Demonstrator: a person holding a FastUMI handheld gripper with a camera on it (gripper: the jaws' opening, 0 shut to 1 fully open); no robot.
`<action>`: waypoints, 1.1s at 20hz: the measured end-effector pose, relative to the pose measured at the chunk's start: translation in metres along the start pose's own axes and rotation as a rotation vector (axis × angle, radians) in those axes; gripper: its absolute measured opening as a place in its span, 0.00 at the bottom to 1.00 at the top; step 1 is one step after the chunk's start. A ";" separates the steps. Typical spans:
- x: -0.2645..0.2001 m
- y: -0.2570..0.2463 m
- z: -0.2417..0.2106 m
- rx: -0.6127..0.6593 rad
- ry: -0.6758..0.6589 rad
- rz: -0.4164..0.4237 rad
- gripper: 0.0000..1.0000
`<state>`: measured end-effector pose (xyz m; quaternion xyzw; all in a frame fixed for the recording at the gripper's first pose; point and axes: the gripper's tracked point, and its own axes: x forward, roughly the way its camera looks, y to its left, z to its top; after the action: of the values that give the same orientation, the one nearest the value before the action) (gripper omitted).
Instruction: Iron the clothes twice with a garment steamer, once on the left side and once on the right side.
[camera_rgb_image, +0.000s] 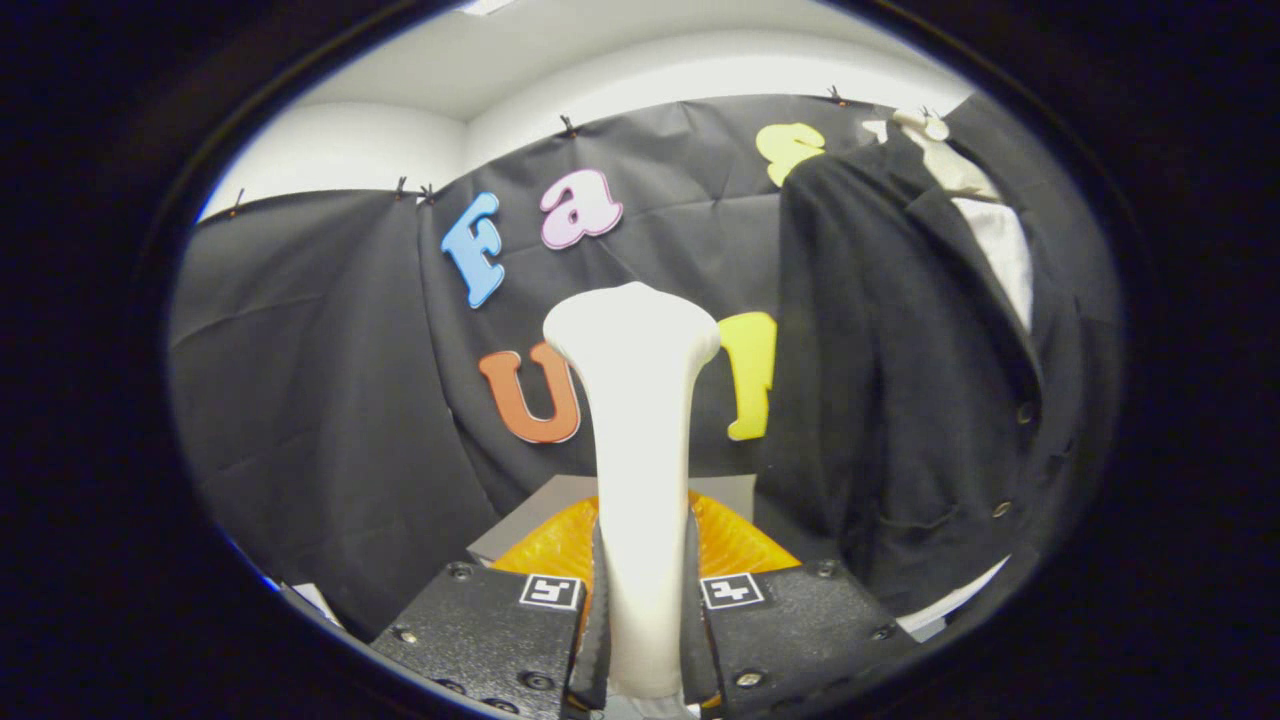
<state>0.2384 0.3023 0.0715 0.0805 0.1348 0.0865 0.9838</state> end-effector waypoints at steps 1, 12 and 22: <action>-0.012 -0.013 0.002 -0.001 -0.015 -0.021 0.30; -0.133 -0.172 0.077 -0.051 -0.195 -0.311 0.30; -0.115 -0.209 0.157 -0.110 -0.407 -0.362 0.30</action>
<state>0.2038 0.0554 0.2113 0.0174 -0.0581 -0.1016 0.9930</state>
